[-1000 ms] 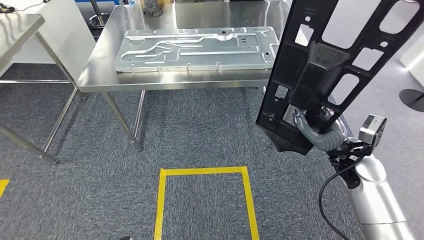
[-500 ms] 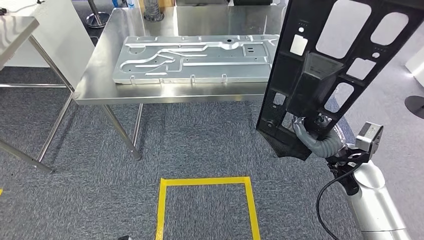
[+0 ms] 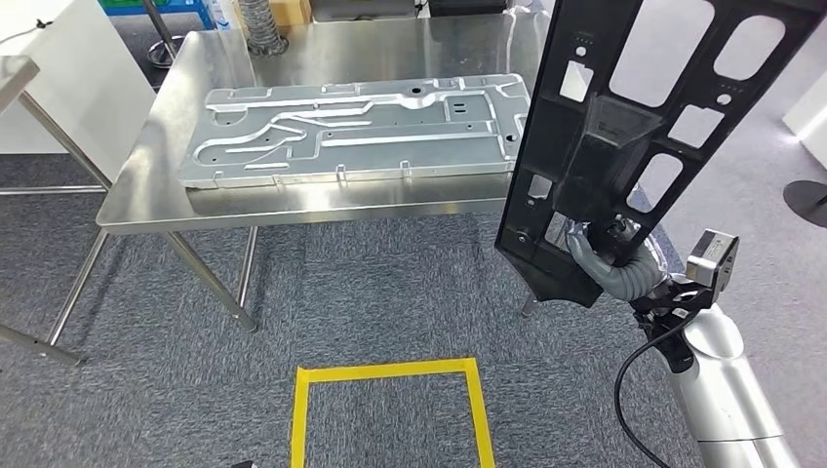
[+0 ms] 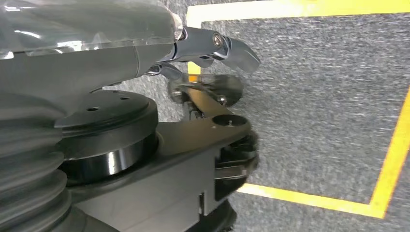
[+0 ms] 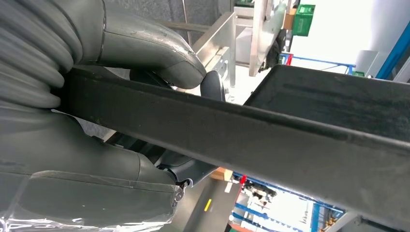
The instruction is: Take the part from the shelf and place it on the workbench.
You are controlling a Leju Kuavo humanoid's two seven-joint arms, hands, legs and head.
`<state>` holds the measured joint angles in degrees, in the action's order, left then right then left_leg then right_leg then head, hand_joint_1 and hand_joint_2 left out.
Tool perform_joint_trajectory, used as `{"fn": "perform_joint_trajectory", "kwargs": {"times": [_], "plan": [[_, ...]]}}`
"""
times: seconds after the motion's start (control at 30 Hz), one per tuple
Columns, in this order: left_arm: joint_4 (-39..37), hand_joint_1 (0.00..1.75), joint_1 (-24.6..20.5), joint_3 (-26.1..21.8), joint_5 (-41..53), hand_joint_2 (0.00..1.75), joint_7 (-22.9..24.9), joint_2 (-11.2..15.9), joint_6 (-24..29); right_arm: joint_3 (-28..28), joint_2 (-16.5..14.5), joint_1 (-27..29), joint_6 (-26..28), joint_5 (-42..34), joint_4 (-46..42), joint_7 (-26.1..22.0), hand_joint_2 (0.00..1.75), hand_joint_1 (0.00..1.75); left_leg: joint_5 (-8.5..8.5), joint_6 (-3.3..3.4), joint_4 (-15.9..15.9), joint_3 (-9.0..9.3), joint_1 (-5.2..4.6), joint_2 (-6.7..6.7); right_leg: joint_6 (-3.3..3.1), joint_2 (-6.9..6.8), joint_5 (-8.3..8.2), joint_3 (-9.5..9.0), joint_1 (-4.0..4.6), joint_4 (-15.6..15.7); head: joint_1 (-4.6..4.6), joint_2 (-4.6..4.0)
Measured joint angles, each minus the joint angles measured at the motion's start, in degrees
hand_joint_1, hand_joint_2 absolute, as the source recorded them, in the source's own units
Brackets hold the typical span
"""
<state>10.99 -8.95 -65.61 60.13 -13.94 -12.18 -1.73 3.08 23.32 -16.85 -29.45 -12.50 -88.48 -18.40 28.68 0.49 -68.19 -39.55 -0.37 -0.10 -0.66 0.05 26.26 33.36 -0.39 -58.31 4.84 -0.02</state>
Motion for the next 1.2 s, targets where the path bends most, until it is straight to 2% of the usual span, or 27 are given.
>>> {"fn": "perform_joint_trajectory", "kwargs": {"times": [0.03, 0.07, 0.1, 0.13, 0.23, 0.27, 0.3, 0.37, 0.4, 0.43, 0.47, 0.5, 0.53, 0.57, 0.6, 0.7, 0.77, 0.8, 0.87, 0.9, 0.93, 0.97, 1.03, 1.07, 1.1, 1.13, 1.2], "plan": [[0.00, 0.00, -0.01, 0.00, -0.01, 1.75, -0.01, 0.04, 0.00, 0.05, -0.05, 0.01, -0.02, 0.00, 0.03, -0.02, 1.75, 1.75, -2.57, 0.79, 4.04, 1.28, -0.47, -0.06, 0.01, 0.09, 0.28, -0.42, 0.17, 0.02, -0.01, 0.00], [0.00, 0.00, -0.02, 0.00, 0.00, 1.75, -0.03, 0.07, -0.01, 0.07, -0.10, 0.04, -0.05, 0.00, 0.08, -0.07, 1.75, 1.75, -3.97, 1.39, 7.20, 2.34, -0.90, -0.12, 0.13, 0.19, 0.52, -0.69, 0.25, 0.08, -0.01, 0.00], [0.00, 0.00, -0.02, 0.00, 0.01, 1.75, -0.04, 0.10, -0.02, 0.10, -0.15, 0.08, -0.10, 0.00, 0.13, -0.11, 1.75, 1.75, -4.68, 1.88, 9.11, 3.06, -1.22, -0.18, 0.34, 0.28, 0.75, -0.84, 0.25, 0.14, -0.01, 0.00], [0.00, 0.00, -0.02, 0.00, 0.02, 1.75, -0.06, 0.13, -0.03, 0.13, -0.20, 0.14, -0.15, 0.01, 0.19, -0.14, 1.75, 1.75, -4.63, 2.11, 9.69, 3.33, -1.38, -0.23, 0.61, 0.36, 0.94, -0.95, 0.23, 0.23, -0.01, 0.00], [0.00, 0.00, -0.04, 0.00, 0.06, 1.75, -0.10, 0.02, -0.07, 0.17, -0.16, 0.12, -0.21, -0.01, 0.15, -0.20, 1.75, 1.75, -5.55, 2.33, 11.20, 4.66, -0.86, -0.11, 1.37, 0.31, 1.81, -1.31, 0.31, -0.14, -0.01, 0.00], [0.00, 0.00, -0.10, 0.00, 0.12, 1.75, -0.11, -0.02, -0.09, 0.15, -0.10, 0.04, -0.21, -0.02, 0.11, -0.23, 1.75, 1.75, -5.76, 2.36, 11.81, 5.21, -0.60, -0.06, 1.61, 0.28, 2.75, -0.65, 0.32, -1.79, -0.01, 0.00], [0.00, 0.00, -0.17, 0.00, 0.18, 1.75, -0.13, -0.05, -0.12, 0.13, -0.04, 0.00, -0.21, -0.02, 0.10, -0.26, 1.75, 1.75, -5.77, 2.39, 12.21, 5.67, -0.45, 0.00, 1.86, 0.24, 4.13, 0.79, 0.17, -4.69, -0.01, 0.00], [0.00, 0.00, -0.26, 0.00, 0.31, 1.75, -0.13, -0.07, -0.21, 0.13, -0.02, 0.10, -0.23, -0.01, 0.21, -0.27, 1.75, 1.75, -5.32, 2.50, 12.28, 6.12, -0.43, -0.01, 2.46, 0.26, 6.81, 5.11, -0.25, -11.97, -0.01, 0.00], [0.00, 0.00, -0.22, 0.00, 0.33, 1.75, -0.10, -0.08, -0.25, 0.13, -0.02, 0.24, -0.24, 0.00, 0.30, -0.25, 1.75, 1.75, -4.97, 2.45, 12.18, 6.36, -0.39, -0.03, 2.78, 0.24, 7.04, 6.80, -0.55, -14.27, -0.01, 0.00], [0.00, 0.00, -0.17, 0.00, 0.36, 1.75, -0.08, -0.08, -0.28, 0.13, -0.02, 0.34, -0.25, 0.01, 0.37, -0.24, 1.75, 1.75, -4.58, 2.32, 11.99, 6.63, -0.32, -0.05, 3.12, 0.20, 6.13, 7.54, -0.84, -14.57, -0.01, 0.00], [0.00, 0.00, -0.14, 0.00, 0.37, 1.75, -0.06, -0.08, -0.30, 0.13, -0.02, 0.38, -0.25, 0.01, 0.42, -0.22, 1.75, 1.75, -4.11, 2.13, 11.71, 6.96, -0.19, -0.07, 3.47, 0.12, 4.22, 7.18, -1.13, -12.74, -0.01, 0.00], [0.00, 0.00, -0.13, 0.00, 0.37, 1.75, -0.05, -0.08, -0.31, 0.13, -0.02, 0.37, -0.25, 0.01, 0.43, -0.22, 1.75, 1.75, -3.53, 1.86, 11.32, 7.31, -0.05, -0.09, 3.84, -0.02, 1.62, 5.83, -1.44, -9.09, -0.01, 0.00], [0.00, 0.00, -0.15, 0.00, 0.37, 1.75, -0.05, -0.06, -0.32, 0.14, -0.03, 0.33, -0.25, 0.01, 0.48, -0.22, 1.75, 1.75, -2.92, 1.51, 10.89, 7.57, 0.02, -0.12, 4.09, -0.14, -0.17, 4.32, -1.56, -5.50, -0.01, 0.00], [0.00, 0.00, -0.20, 0.00, 0.37, 1.75, -0.04, -0.04, -0.33, 0.13, -0.03, 0.30, -0.25, -0.01, 0.53, -0.23, 1.75, 1.75, -2.34, 1.14, 10.43, 7.70, 0.01, -0.15, 3.93, -0.11, -1.35, 3.10, -1.61, -2.66, 0.00, 0.00], [0.00, 0.00, -0.24, 0.00, 0.37, 1.75, -0.03, -0.02, -0.33, 0.13, -0.04, 0.30, -0.24, 0.00, 0.59, -0.23, 1.75, 1.75, -1.88, 0.79, 10.09, 7.75, -0.04, -0.18, 3.59, -0.05, -1.70, 2.41, -1.54, -1.05, 0.00, 0.00], [0.00, 0.00, -0.32, 0.00, 0.37, 1.75, -0.03, 0.01, -0.37, 0.06, 0.01, 0.32, -0.21, -0.01, 0.70, -0.22, 1.75, 1.75, -1.15, -0.11, 9.95, 7.91, -0.04, -0.15, 2.08, 0.28, -1.07, 2.14, -1.32, -0.66, 0.00, 0.00], [0.00, 0.00, -0.40, 0.01, 0.39, 1.75, -0.05, 0.01, -0.40, -0.07, 0.22, 0.07, -0.20, 0.03, 0.78, -0.25, 1.75, 1.75, 0.13, -0.72, 7.78, 7.20, 0.13, -0.08, 1.28, 0.30, -0.74, 1.56, -1.40, -0.48, 0.01, 0.00], [0.00, 0.00, -0.41, 0.02, 0.40, 1.75, -0.07, 0.01, -0.43, -0.14, 0.35, -0.22, -0.14, 0.24, 0.90, -0.26, 1.75, 1.75, 1.43, -0.97, 4.92, 5.85, 0.24, -0.08, 0.94, 0.28, -0.55, 1.19, -1.42, -0.41, 0.01, 0.00], [0.00, 0.00, -0.36, 0.03, 0.48, 1.75, -0.16, 0.01, -0.46, -0.18, 0.70, -1.30, 0.68, 2.06, 1.54, -0.50, 1.75, 1.75, 4.33, -1.25, -3.17, 1.39, 0.38, -0.07, 0.56, 0.30, -0.16, 0.71, -1.26, -0.41, 0.01, 0.00], [0.00, 0.00, -0.33, 0.04, 0.50, 1.75, -0.29, 0.01, -0.49, -0.14, 1.03, -2.18, 1.45, 3.64, 2.19, -0.66, 1.75, 1.75, 4.92, -1.24, -6.22, -0.68, 0.42, -0.07, 0.49, 0.36, 0.02, 0.51, -1.15, -0.42, 0.01, 0.00], [0.00, 0.00, -0.32, 0.06, 0.49, 1.75, -0.49, 0.01, -0.54, -0.04, 1.51, -3.40, 2.25, 5.50, 3.22, -0.82, 1.75, 1.75, 4.39, -1.11, -7.37, -1.92, 0.43, -0.08, 0.47, 0.46, 0.20, 0.28, -1.05, -0.42, 0.01, 0.00], [0.00, 0.00, -0.33, 0.08, 0.46, 1.75, -0.70, 0.01, -0.58, 0.09, 2.08, -4.96, 2.99, 7.41, 4.49, -0.96, 1.75, 1.75, 2.67, -0.85, -6.19, -2.06, 0.41, -0.08, 0.50, 0.57, 0.39, 0.00, -0.96, -0.42, 0.01, 0.00], [0.00, 0.00, -0.39, 0.15, 0.43, 1.75, -1.06, 0.03, -0.72, 0.59, 3.40, -9.17, 4.63, 12.00, 7.74, -1.28, 1.75, 1.75, -2.39, 0.02, 1.30, 0.31, 0.12, -0.10, 0.69, 0.79, 0.74, -0.53, -0.89, -0.39, 0.01, 0.00], [0.00, 0.00, -0.43, 0.22, 0.49, 1.75, -1.20, 0.04, -0.84, 1.08, 4.09, -11.82, 5.91, 15.26, 9.66, -1.48, 1.75, 1.75, -4.13, 0.45, 5.12, 1.76, -0.12, -0.11, 0.90, 0.93, 0.90, -0.67, -0.84, -0.40, 0.00, 0.00], [0.00, 0.00, -0.48, 0.34, 0.59, 1.75, -1.36, 0.06, -1.01, 1.88, 4.81, -15.05, 7.46, 19.25, 12.04, -1.63, 1.75, 1.75, -5.06, 0.77, 7.70, 2.75, -0.37, -0.12, 1.19, 1.06, 0.97, -0.67, -0.86, -0.39, 0.00, 0.00], [0.00, 0.00, -0.54, 0.51, 0.75, 1.75, -1.59, 0.07, -1.24, 3.11, 5.60, -18.86, 9.14, 23.99, 15.15, -1.79, 1.75, 1.75, -5.26, 0.97, 8.98, 3.20, -0.62, -0.12, 1.54, 1.17, 0.99, -0.58, -0.90, -0.34, 0.01, 0.00], [0.00, 0.00, -0.72, 0.92, 1.13, 1.75, -2.19, 0.07, -1.62, 6.46, 7.07, -27.50, 12.68, 33.78, 22.37, -2.03, 1.75, 1.75, -5.42, 1.28, 9.69, 3.37, -0.75, -0.11, 2.35, 1.24, 0.90, -0.39, -1.03, -0.07, 0.01, 0.00]]}}
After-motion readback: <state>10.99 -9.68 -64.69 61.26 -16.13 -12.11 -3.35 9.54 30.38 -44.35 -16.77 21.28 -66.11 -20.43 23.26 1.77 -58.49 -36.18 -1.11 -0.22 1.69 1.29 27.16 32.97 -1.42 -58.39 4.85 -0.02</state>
